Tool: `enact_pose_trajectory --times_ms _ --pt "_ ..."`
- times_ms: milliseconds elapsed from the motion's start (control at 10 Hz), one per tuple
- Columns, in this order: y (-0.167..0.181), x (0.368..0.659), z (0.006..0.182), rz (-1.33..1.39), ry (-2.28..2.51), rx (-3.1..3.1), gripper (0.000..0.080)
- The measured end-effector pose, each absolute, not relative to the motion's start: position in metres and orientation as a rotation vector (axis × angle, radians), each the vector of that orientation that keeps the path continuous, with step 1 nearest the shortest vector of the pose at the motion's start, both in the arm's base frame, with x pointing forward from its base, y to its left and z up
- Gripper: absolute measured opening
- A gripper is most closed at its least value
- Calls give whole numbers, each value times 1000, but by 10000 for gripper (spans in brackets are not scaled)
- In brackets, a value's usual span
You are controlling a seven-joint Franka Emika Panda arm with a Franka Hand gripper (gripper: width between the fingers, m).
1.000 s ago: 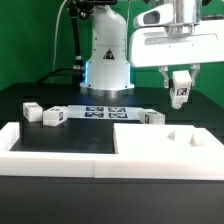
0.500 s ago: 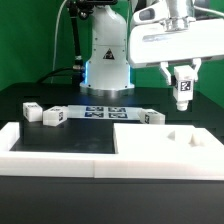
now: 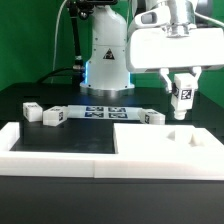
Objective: Assemble one leg
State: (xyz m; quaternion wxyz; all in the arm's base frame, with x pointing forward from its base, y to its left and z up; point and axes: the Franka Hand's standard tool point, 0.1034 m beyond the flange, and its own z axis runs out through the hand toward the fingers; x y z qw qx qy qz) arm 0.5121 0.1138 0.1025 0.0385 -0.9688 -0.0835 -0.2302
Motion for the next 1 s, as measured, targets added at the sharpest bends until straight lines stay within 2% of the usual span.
enact_pose_trajectory --times_ms 100,500,1000 --pt "115 522 108 -677 -277 -2975 288" --pt "113 526 106 -695 -298 -2975 288" --pt "112 595 102 -763 -316 -2955 288"
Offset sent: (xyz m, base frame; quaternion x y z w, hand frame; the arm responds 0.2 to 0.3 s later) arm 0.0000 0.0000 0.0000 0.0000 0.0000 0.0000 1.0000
